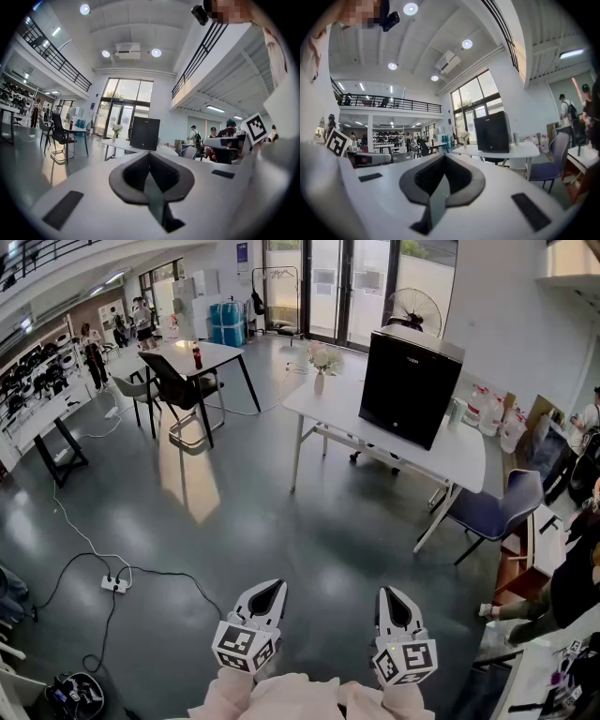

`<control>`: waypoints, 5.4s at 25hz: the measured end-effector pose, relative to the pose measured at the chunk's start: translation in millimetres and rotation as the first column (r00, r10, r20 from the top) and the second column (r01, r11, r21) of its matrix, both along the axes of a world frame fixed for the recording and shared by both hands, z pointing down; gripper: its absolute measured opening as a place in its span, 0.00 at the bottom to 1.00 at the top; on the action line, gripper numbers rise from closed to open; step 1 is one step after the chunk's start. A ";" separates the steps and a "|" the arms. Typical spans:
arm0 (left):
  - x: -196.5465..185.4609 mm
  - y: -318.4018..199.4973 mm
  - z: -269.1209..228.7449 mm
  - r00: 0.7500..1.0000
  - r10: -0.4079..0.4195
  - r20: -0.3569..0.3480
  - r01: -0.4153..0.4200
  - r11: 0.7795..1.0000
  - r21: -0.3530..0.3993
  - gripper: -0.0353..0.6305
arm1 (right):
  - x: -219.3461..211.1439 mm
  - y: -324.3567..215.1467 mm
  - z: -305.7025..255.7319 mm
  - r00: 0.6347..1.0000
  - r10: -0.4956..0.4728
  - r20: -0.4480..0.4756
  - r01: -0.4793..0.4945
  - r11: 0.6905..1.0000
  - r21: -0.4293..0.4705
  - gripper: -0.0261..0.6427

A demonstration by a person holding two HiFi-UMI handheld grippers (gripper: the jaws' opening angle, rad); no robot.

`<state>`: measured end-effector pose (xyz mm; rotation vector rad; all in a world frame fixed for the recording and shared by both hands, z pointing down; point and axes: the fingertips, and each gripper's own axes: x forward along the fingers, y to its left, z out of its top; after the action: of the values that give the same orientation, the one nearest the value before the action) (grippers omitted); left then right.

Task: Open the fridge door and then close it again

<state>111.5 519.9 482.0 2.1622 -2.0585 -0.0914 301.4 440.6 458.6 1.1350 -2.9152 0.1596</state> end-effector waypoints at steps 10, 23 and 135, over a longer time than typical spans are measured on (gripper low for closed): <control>-2.8 -5.4 2.3 1.000 0.013 0.013 -0.012 1.000 -0.018 0.07 | -18.1 -2.2 2.3 0.999 -0.041 0.001 0.041 0.999 -0.020 0.05; -5.1 -11.7 13.3 0.999 0.045 0.013 -0.044 0.998 -0.051 0.07 | -45.0 -1.9 19.8 0.998 -0.069 -0.002 0.069 0.995 -0.071 0.06; -314.0 -722.8 -17.7 0.900 0.435 0.004 -0.434 0.898 -0.073 0.07 | -349.0 -673.5 -21.8 0.966 0.209 -0.154 -0.216 0.976 -0.031 0.06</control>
<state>-202.4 -202.8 464.3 2.5229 -1.5081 0.0562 -47.6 -232.9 436.8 1.3859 -2.6410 0.1377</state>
